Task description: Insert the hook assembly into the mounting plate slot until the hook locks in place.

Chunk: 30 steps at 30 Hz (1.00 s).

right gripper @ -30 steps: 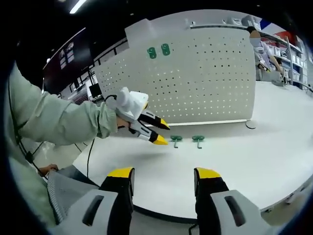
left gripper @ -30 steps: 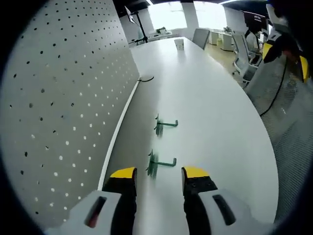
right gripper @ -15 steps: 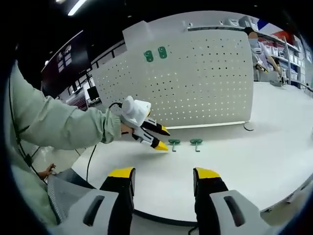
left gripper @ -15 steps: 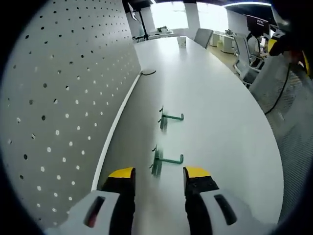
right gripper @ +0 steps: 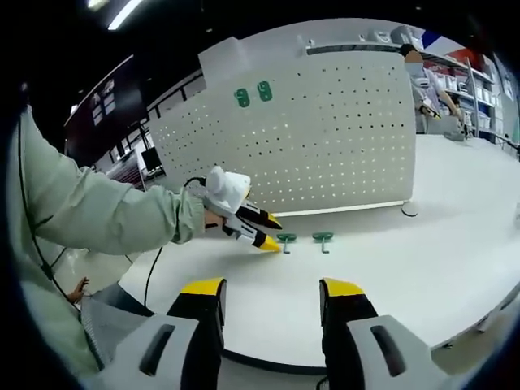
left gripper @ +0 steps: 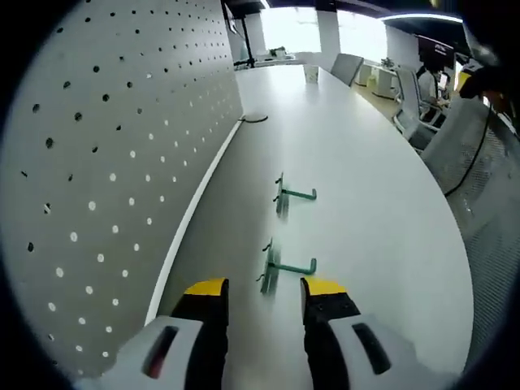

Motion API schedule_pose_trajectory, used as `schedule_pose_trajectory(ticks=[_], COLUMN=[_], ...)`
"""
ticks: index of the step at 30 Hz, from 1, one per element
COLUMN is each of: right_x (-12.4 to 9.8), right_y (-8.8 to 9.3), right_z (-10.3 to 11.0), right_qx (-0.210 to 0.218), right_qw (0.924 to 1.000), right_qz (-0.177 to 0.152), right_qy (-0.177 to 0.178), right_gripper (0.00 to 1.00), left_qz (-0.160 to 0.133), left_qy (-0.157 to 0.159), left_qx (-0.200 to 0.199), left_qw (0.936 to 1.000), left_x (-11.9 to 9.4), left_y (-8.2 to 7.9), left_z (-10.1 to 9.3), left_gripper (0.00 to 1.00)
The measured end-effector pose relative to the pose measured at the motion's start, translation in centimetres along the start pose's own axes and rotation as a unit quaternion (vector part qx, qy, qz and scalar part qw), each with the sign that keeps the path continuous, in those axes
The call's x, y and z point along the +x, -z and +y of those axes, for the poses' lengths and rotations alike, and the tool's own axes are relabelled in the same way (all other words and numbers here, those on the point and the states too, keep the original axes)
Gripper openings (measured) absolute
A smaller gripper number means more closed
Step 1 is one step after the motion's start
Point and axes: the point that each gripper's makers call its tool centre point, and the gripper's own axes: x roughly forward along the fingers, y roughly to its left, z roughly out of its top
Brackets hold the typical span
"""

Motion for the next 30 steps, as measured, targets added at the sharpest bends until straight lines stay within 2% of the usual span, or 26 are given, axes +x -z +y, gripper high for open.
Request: schedule_pose_trajectory(ticks=[16,30], right_x=[-0.18,-0.43], right_y=[0.96,0.9], right_z=[-0.5,-0.44], right_qx=[0.008,0.006], right_qw=[0.9999,0.9999], right_qz=[0.003,0.0], right_qy=[0.012,0.015], right_gripper=[0.43,0.43], left_qz=[-0.007,-0.026], left_qy=[0.014,0.015], left_qx=[-0.014,-0.042], left_qw=[0.9998,0.9987], left_x=[0.5,0.97], left_y=[-0.35,-0.74], left_z=[-0.73,-0.92], left_gripper=[0.3,0.24])
